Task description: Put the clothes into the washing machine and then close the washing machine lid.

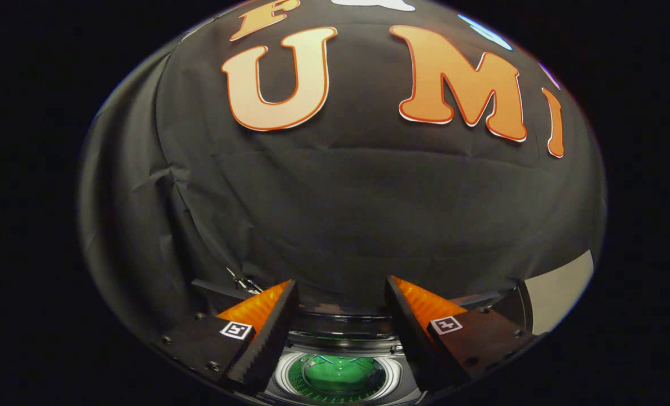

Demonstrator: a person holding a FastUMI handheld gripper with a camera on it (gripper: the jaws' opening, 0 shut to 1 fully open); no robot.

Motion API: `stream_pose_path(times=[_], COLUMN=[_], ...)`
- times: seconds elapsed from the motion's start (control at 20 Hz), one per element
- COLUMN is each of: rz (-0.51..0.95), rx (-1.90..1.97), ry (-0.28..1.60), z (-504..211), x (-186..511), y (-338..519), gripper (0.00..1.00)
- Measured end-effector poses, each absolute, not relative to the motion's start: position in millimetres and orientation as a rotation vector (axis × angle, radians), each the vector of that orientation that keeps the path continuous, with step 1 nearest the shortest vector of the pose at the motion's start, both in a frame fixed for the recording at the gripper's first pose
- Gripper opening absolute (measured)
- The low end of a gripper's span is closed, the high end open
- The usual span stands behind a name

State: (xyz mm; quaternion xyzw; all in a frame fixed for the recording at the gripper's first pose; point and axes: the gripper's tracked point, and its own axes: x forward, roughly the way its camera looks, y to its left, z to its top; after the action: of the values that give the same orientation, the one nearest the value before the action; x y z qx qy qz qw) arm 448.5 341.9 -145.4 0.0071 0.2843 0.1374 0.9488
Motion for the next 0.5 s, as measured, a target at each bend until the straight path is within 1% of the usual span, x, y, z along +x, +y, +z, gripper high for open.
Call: stream_pose_path(times=[0.2,0.5], rz=[0.252,0.239], rx=[0.069,0.043], ry=[0.580,0.613], z=[-152,-154], x=[457,435], y=[343,342], gripper=[0.99,1.00])
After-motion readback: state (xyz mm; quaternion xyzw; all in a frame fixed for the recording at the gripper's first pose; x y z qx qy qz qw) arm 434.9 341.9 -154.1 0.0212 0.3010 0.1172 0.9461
